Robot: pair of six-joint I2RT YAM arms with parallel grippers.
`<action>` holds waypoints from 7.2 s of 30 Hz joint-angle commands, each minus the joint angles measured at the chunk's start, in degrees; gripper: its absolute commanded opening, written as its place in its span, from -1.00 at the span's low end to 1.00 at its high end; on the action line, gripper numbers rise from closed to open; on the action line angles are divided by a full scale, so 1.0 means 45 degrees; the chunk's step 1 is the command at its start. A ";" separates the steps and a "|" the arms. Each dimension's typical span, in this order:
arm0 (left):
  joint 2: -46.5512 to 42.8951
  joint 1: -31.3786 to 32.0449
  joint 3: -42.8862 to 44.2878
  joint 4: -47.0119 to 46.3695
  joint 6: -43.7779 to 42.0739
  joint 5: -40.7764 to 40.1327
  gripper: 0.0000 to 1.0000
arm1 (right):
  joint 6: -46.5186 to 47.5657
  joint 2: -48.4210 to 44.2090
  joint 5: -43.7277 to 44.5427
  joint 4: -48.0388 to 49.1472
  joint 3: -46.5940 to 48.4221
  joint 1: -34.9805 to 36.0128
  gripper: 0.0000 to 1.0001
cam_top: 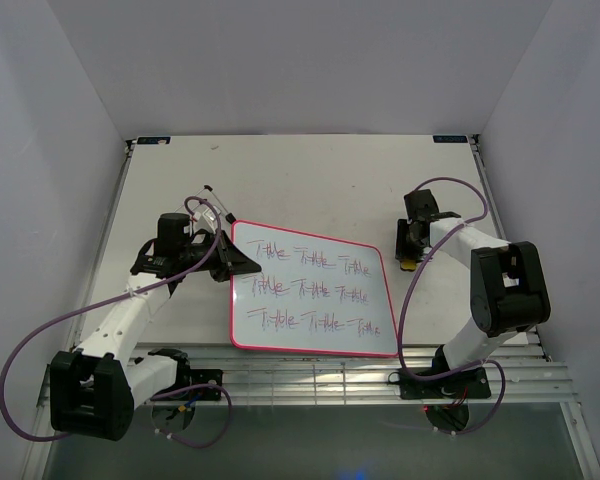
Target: Erase the whiteboard
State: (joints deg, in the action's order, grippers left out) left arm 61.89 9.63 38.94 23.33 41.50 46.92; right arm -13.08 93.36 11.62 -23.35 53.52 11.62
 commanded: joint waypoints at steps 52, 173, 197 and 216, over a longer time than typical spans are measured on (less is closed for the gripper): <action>0.0231 0.0302 -0.0137 -0.0068 -0.4084 -0.3943 -1.00 | 0.0252 -0.2973 -0.1839 0.0932 0.0701 0.3819 -0.33; -0.4124 0.0302 -0.0899 -0.2842 -0.4221 -0.1030 -1.00 | 0.1344 0.0816 -0.0902 0.1458 0.7952 1.2125 -0.34; -0.3929 0.0302 -0.0801 -0.2334 -0.4241 -0.2047 -1.00 | -0.1622 -0.3209 -0.1193 0.2280 -0.2789 0.9240 -0.34; -0.2504 0.0321 -0.0509 -0.0850 -0.4045 -0.4956 -1.00 | -0.1136 -0.2798 -0.6619 0.1420 -0.3711 0.3940 -0.35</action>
State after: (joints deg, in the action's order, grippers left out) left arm 50.02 9.93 34.89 26.59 42.65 43.90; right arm -21.08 77.87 -7.79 -2.74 37.54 26.98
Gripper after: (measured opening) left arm 0.154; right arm 0.403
